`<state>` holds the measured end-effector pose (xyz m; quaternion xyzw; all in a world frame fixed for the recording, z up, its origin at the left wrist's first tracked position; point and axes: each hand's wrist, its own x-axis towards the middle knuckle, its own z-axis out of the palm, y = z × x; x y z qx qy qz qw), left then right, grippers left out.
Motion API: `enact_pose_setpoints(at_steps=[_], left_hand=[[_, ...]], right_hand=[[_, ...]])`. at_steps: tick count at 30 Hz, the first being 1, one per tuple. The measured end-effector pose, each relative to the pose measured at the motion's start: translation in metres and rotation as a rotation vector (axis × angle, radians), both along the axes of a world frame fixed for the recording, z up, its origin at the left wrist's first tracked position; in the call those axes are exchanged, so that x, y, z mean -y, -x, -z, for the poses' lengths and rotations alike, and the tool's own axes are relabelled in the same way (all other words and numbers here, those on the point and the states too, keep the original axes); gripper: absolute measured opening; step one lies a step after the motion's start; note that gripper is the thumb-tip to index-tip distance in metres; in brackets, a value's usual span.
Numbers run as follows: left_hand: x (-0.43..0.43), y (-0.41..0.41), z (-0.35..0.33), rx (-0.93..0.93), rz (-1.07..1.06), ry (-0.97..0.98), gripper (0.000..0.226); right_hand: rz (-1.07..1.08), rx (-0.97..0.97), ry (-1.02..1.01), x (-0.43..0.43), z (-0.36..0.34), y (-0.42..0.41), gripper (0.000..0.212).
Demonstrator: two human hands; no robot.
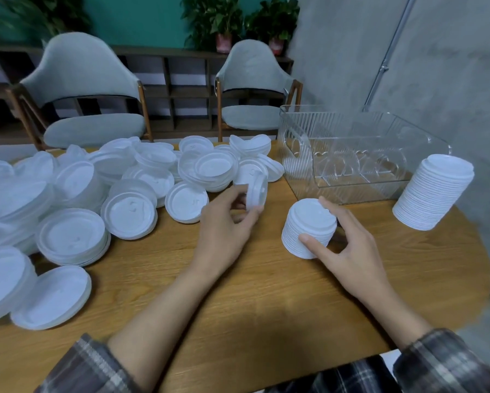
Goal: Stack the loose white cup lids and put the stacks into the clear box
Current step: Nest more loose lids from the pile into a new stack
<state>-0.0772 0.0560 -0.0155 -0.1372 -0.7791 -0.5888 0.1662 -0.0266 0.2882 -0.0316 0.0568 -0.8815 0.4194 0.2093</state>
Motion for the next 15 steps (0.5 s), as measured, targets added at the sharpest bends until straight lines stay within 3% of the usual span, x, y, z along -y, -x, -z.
enact_pose_setpoints(at_steps=[3, 8, 15], left_hand=[[0.002, -0.001, -0.008, 0.141, 0.008, -0.189, 0.035], [0.004, 0.001, -0.019, 0.356, 0.199, -0.550, 0.050], [0.003, 0.005, -0.011, 0.275, 0.171, -0.349, 0.021]], right_hand=[[-0.010, -0.004, 0.008, 0.009, -0.002, 0.006, 0.076], [-0.036, -0.003, 0.038, 0.025, -0.002, 0.016, 0.079], [-0.146, 0.001, 0.112, 0.044, 0.000, 0.019, 0.090]])
